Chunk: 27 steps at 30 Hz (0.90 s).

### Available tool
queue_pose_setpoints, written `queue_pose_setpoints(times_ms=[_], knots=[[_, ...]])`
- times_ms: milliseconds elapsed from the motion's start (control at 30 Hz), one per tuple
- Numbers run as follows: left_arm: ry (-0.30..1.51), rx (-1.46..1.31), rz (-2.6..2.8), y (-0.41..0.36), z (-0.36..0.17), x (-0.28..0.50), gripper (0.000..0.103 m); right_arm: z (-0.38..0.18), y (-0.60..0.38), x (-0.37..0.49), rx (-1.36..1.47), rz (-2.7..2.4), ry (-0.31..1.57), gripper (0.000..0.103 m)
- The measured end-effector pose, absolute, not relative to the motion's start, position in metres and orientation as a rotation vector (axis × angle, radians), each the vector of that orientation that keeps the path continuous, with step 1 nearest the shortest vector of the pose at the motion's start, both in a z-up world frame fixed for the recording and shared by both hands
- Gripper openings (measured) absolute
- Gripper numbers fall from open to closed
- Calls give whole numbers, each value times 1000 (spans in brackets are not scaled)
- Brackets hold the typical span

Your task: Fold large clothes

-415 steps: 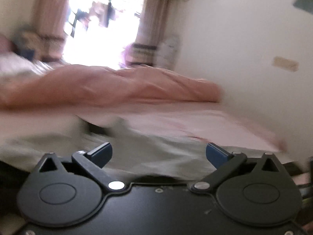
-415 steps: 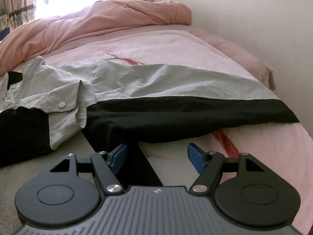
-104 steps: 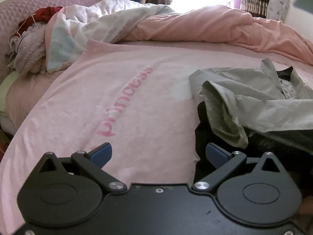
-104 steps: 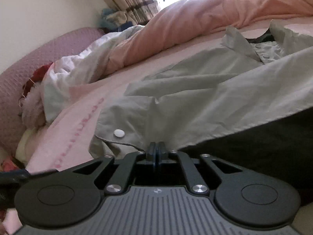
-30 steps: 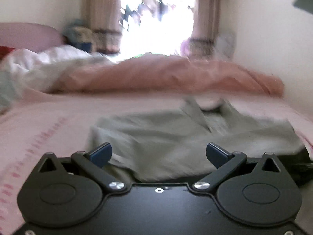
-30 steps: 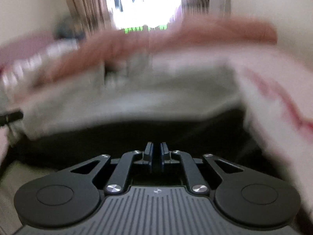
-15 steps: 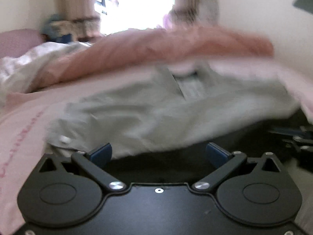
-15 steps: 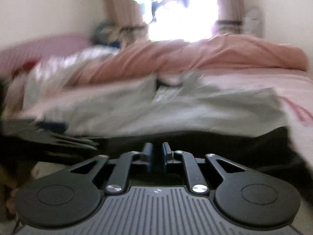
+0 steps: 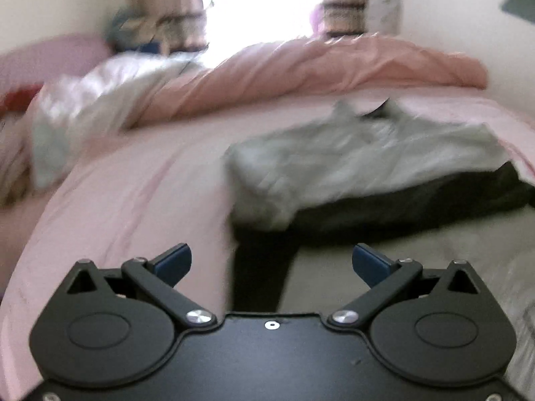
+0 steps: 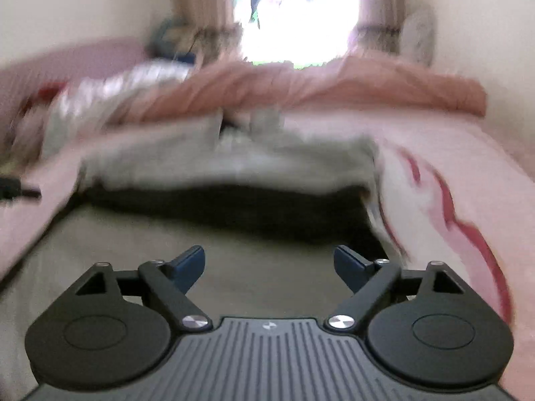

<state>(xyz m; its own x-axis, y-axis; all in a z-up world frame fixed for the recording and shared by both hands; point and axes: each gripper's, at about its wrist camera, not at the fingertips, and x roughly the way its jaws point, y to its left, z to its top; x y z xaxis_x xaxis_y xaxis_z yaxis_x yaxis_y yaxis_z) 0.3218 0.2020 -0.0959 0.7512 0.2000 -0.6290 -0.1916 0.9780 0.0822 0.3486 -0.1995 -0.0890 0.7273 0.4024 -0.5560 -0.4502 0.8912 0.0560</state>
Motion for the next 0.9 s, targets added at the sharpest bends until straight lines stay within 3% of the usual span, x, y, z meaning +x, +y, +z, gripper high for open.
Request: queue_pose_setpoints(times_ms=[267,467,567,900], knots=[[853,-109,240,212,-155,231,103,-111,-258,287,-17,236,647,102],[854,-123,270,183,-184,194,103,-148,-268,278,15,154,805,103],[822,-118,313,171,-187,195,103,-160,-274,275,29,164,704,103],[830,-150,374,167,-180,197,103,-149,-261,286,17,59,740,103]])
